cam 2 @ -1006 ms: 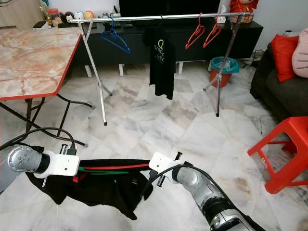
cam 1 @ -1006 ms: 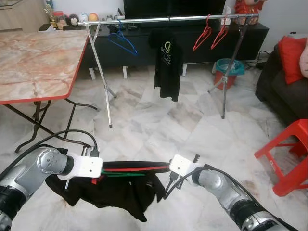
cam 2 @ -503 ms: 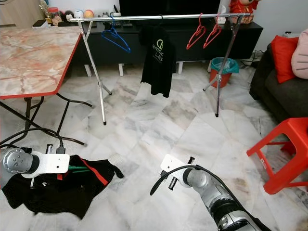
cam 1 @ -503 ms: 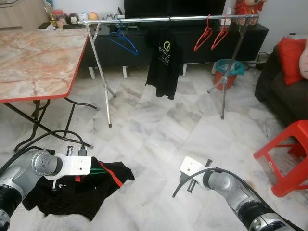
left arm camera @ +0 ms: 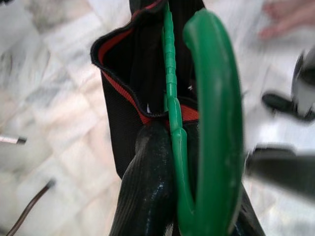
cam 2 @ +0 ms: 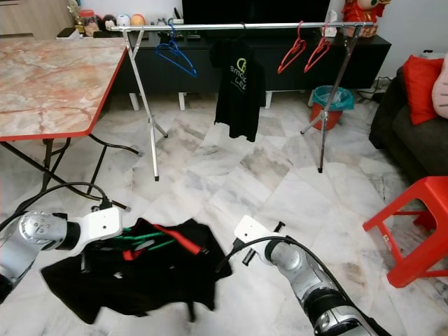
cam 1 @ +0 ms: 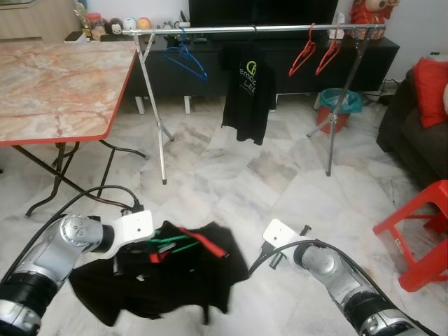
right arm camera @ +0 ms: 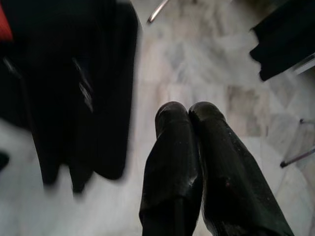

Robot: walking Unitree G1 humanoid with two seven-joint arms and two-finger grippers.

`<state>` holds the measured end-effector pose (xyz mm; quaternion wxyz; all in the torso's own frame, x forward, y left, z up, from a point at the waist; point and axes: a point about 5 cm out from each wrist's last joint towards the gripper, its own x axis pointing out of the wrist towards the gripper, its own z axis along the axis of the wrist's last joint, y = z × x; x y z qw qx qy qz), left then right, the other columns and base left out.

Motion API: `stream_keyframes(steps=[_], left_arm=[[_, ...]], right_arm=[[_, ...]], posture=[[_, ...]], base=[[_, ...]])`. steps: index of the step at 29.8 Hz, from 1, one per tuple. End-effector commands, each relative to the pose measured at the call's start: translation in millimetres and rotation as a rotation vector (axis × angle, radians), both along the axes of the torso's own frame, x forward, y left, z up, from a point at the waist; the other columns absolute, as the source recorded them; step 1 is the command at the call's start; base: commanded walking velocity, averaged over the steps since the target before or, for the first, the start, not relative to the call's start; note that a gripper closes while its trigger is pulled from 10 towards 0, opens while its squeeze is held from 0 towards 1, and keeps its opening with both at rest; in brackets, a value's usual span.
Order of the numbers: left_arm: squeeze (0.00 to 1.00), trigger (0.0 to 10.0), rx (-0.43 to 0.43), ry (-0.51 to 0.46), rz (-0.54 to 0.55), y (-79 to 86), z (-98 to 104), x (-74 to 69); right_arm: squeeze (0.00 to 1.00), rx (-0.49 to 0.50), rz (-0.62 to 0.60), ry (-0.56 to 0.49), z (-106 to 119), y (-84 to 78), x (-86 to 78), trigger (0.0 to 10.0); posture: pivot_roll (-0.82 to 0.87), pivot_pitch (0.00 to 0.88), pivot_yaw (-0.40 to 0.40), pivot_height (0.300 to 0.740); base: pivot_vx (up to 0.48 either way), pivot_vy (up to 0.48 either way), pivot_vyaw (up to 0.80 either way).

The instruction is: Hang hanger

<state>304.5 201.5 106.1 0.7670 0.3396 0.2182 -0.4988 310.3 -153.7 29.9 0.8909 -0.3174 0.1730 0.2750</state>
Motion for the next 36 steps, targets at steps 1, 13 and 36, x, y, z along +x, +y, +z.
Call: stream_keyframes(steps=[1,13,36], left_arm=[[0.00,10.0,-0.055,-0.035,0.015,-3.4,14,6.2],[0.00,10.0,-0.339,-0.119,0.110,-37.7,39,21.4],[0.00,10.0,-0.493,-0.076,0.038,-67.2,57,4.7]], right_arm=[[0.00,0.064,-0.016,-0.046,6,3.9,1.3,10.0],[0.00,0.242,-0.103,-0.156,13,9.8,-2.7,10.0],[0.00,0.283,-0.059,-0.260,18,15.7,-6.5,10.0]], posture=[[0.02,0.000,0.001,0.740],[0.01,0.000,0.009,0.740],[0.01,0.000,0.002,0.740]], base=[[0.000,0.000,0.00],[0.000,0.000,0.00],[0.000,0.000,0.00]])
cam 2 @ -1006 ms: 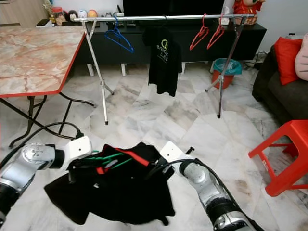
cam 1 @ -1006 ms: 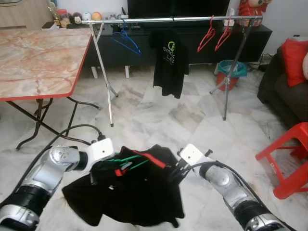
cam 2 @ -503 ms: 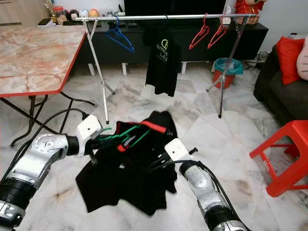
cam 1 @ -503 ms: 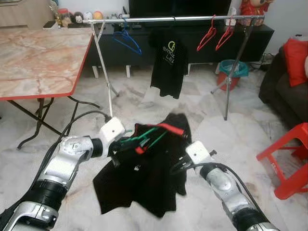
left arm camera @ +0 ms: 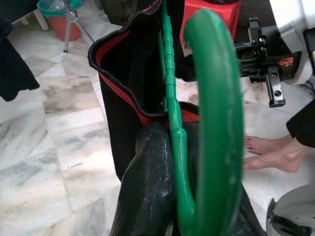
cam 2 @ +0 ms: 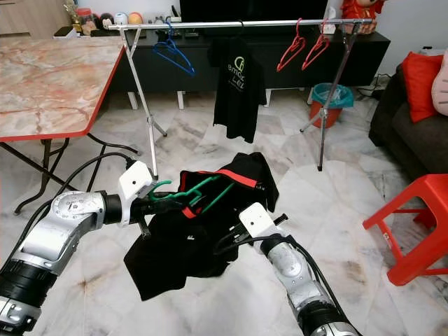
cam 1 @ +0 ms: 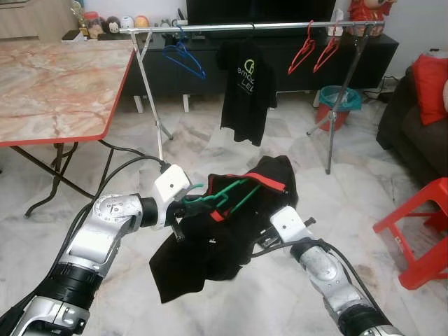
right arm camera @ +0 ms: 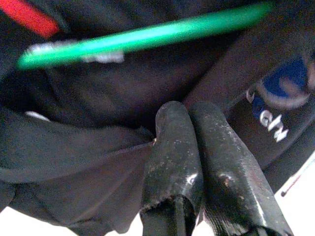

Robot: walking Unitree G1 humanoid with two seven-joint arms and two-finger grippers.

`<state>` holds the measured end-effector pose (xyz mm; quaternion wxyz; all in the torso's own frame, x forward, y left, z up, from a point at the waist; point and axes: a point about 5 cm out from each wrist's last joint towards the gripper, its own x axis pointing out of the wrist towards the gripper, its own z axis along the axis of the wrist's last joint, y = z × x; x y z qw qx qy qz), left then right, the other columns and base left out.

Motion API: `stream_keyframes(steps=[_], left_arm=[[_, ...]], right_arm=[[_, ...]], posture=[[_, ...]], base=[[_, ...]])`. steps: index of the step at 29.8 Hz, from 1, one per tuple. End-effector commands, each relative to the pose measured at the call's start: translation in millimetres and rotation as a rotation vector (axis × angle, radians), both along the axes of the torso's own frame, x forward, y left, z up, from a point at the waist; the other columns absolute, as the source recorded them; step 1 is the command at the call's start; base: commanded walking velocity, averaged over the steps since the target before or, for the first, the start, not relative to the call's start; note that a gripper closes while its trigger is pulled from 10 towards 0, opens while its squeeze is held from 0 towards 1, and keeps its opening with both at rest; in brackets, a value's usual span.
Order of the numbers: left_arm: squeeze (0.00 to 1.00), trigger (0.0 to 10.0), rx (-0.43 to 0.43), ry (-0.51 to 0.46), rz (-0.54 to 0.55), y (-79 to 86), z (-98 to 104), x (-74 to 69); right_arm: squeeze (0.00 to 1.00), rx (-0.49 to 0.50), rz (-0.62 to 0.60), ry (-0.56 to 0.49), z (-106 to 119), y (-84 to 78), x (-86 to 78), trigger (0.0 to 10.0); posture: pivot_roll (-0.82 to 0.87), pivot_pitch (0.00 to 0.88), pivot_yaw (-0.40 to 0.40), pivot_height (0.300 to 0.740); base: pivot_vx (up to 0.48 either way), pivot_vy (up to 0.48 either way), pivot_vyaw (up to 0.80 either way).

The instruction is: Hang hanger

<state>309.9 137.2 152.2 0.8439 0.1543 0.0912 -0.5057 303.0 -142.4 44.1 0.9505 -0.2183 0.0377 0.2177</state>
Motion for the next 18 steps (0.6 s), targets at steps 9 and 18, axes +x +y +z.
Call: stream_keyframes(steps=[9,18], left_arm=[[0.00,10.0,-0.015,-0.037,-0.041,-8.3,10,-4.6],[0.00,10.0,-0.001,-0.026,-0.044,-8.4,3,-8.2]], right_arm=[[0.00,0.018,0.003,-0.062,6,5.1,1.8,10.0],[1.00,-0.006,-0.168,-0.038,-2,-9.1,3.6,10.0]], posture=[[0.01,0.000,0.002,0.740],[0.01,0.000,0.000,0.740]], base=[[0.000,0.000,0.00],[0.000,0.000,0.00]])
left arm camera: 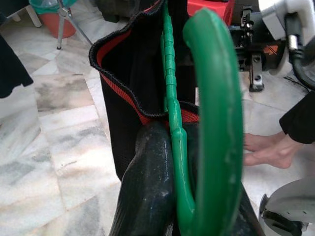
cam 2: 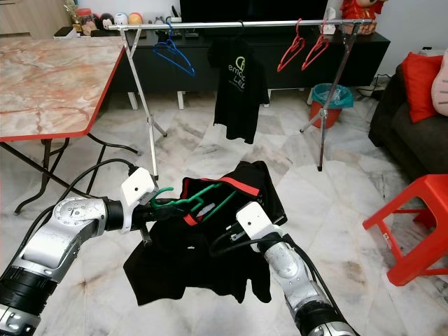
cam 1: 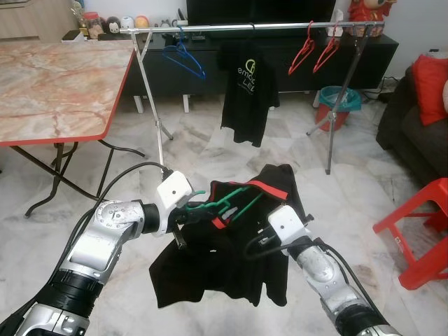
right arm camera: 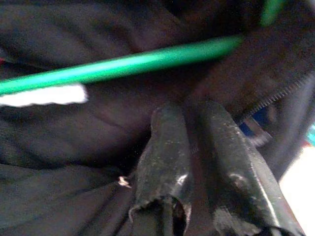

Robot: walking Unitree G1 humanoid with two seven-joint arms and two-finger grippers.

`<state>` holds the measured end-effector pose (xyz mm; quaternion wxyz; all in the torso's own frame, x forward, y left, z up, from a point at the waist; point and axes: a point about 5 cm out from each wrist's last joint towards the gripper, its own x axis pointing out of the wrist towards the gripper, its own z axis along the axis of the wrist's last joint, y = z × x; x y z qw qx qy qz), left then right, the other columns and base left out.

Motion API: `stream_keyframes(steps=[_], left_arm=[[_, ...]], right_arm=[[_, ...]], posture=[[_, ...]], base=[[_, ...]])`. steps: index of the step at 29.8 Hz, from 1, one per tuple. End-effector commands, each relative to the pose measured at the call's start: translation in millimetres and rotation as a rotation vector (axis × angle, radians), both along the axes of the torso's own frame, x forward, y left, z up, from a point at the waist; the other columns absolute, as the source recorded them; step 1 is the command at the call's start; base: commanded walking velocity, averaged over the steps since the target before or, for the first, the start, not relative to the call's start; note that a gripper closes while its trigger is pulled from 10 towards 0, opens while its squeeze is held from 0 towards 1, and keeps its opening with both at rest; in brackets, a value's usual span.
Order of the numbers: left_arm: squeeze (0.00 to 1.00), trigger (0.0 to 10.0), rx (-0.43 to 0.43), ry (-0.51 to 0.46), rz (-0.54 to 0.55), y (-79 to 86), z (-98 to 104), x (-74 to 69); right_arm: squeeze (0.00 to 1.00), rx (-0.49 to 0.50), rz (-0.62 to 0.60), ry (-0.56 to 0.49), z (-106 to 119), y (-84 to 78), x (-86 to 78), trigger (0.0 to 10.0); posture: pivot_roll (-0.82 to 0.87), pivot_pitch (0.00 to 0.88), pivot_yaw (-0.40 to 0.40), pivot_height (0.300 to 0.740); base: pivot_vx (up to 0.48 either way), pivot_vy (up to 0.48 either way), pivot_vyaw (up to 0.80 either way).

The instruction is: Hang hanger

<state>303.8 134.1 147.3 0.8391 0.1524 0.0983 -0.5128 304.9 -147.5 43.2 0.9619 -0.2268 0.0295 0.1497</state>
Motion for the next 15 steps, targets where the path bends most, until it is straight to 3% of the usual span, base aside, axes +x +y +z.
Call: stream_keyframes(steps=[1,4,15], left_arm=[[0.00,10.0,-0.006,-0.043,-0.030,-5.2,8,-2.3],[0.00,10.0,0.002,-0.039,-0.025,-4.6,6,-2.3],[0.00,10.0,0.014,-0.047,-0.043,-8.6,5,-3.9]], right_arm=[[1.00,0.010,-0.054,0.009,-1,-5.4,1.9,10.0],[1.00,0.071,-0.113,-0.001,0,-9.2,1.3,10.0],[1.00,0.137,-0.072,-0.015,-1,0.8,-3.8,10.0]], posture=[[0.01,0.000,0.000,0.740],[0.01,0.000,0.000,0.740],[0.01,0.000,0.001,0.740]], base=[[0.000,0.000,0.00],[0.000,0.000,0.00],[0.000,0.000,0.00]])
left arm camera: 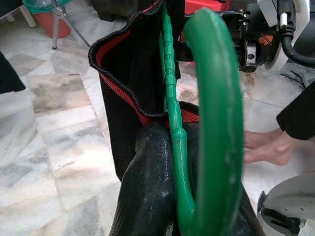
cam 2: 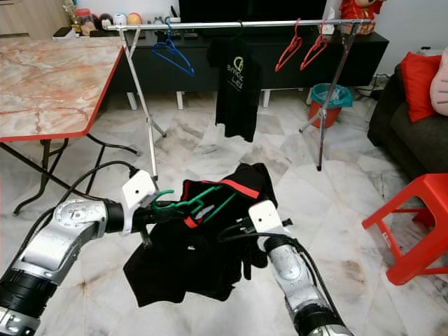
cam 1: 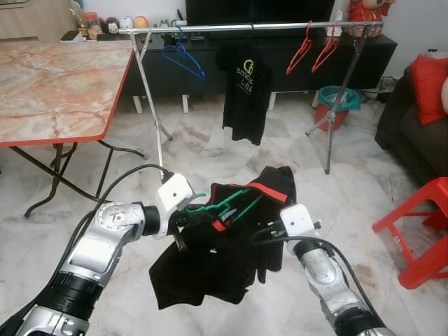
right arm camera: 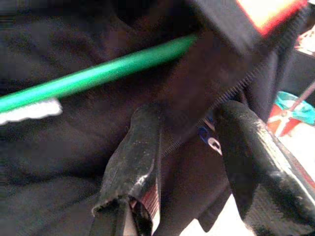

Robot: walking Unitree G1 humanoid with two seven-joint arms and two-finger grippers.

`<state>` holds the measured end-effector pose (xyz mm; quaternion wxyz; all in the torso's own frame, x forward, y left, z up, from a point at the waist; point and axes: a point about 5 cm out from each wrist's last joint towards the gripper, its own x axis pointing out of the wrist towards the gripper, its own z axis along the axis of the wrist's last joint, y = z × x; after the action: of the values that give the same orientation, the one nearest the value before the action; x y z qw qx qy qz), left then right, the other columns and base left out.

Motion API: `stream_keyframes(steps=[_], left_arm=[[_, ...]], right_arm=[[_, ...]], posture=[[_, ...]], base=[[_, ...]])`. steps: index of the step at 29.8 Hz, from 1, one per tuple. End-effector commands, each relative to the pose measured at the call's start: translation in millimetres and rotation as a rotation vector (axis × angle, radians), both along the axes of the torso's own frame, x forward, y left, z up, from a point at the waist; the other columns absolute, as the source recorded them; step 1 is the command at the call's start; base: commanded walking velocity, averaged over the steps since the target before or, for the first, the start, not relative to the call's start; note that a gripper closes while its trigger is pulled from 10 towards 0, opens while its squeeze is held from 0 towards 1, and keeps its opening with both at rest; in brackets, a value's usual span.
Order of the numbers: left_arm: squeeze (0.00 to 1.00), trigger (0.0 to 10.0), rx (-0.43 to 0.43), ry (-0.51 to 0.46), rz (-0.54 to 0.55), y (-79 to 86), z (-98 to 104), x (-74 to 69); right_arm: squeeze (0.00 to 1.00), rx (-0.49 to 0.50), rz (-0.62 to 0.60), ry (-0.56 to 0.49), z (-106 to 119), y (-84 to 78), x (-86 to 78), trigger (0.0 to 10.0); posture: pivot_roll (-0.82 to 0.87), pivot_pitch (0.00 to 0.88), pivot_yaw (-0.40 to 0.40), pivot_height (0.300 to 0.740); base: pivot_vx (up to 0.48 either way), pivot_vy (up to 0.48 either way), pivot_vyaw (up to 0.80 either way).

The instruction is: Hang hanger

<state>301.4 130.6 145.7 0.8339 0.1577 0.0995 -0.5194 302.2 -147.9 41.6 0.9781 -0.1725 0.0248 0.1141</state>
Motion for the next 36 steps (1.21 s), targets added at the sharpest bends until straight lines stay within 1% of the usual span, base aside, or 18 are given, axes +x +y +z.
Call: stream_keyframes(steps=[1,4,8,9,10,16,21,25,26,29,32,36], left_arm=[[0.00,10.0,0.003,-0.047,-0.028,-5.3,6,-1.7],[0.00,10.0,0.006,-0.046,-0.035,-6.2,6,-2.6],[0.00,10.0,0.004,-0.045,-0.050,-7.9,7,-4.2],[0.00,10.0,0.004,-0.045,-0.054,-8.2,7,-4.6],[0.00,10.0,0.003,-0.041,-0.062,-8.5,7,-5.5],[0.00,10.0,0.007,-0.027,-0.087,-8.1,6,-9.6],[0.00,10.0,0.005,-0.025,-0.090,-8.2,6,-9.5],[0.00,10.0,0.001,-0.014,-0.107,-10.0,6,-12.7],[0.00,10.0,-0.001,-0.013,-0.108,-10.7,6,-13.1],[0.00,10.0,-0.008,-0.010,-0.111,-11.0,6,-13.7],[0.00,10.0,-0.008,0.001,-0.122,-10.5,6,-16.0],[0.00,10.0,-0.007,0.005,-0.124,-9.7,5,-16.8]], right_arm=[[1.00,0.032,0.004,-0.005,1,1.8,-1.0,10.0],[1.00,0.049,0.014,0.000,0,2.9,-1.4,10.0],[1.00,0.037,0.008,0.021,-2,3.2,-0.6,10.0],[0.54,0.033,0.009,0.022,-2,3.0,-0.3,10.0],[0.00,0.023,0.007,0.021,-2,2.1,0.4,10.0],[0.00,0.015,-0.019,0.015,1,-2.3,4.4,10.0],[0.00,0.011,-0.025,0.011,2,-3.2,6.2,10.0],[0.00,-0.021,-0.021,0.002,3,-2.7,7.4,10.0],[0.00,-0.047,-0.028,-0.005,4,-3.8,8.2,10.0],[0.00,-0.065,-0.039,-0.003,4,-5.2,9.1,10.0],[0.00,-0.109,-0.059,-0.005,4,-8.4,11.0,10.0],[0.00,-0.128,-0.088,-0.011,5,-12.0,12.3,10.0]], posture=[[0.01,0.000,0.001,0.740],[0.01,0.000,0.002,0.740],[0.01,0.000,0.002,0.740],[0.01,0.000,0.002,0.740],[0.01,0.000,0.003,0.740],[0.01,0.000,0.004,0.740],[0.01,0.000,0.003,0.740],[0.01,0.000,0.004,0.740],[0.01,0.000,0.002,0.740],[0.01,0.000,0.002,0.740],[0.01,0.000,0.000,0.740],[0.01,0.000,-0.002,0.740]], base=[[0.000,0.000,0.00],[0.000,0.000,0.00],[0.000,0.000,0.00],[0.000,0.000,0.00],[0.000,0.000,0.00],[0.000,0.000,0.00],[0.000,0.000,0.00],[0.000,0.000,0.00],[0.000,0.000,0.00],[0.000,0.000,0.00],[0.000,0.000,0.00],[0.000,0.000,0.00]])
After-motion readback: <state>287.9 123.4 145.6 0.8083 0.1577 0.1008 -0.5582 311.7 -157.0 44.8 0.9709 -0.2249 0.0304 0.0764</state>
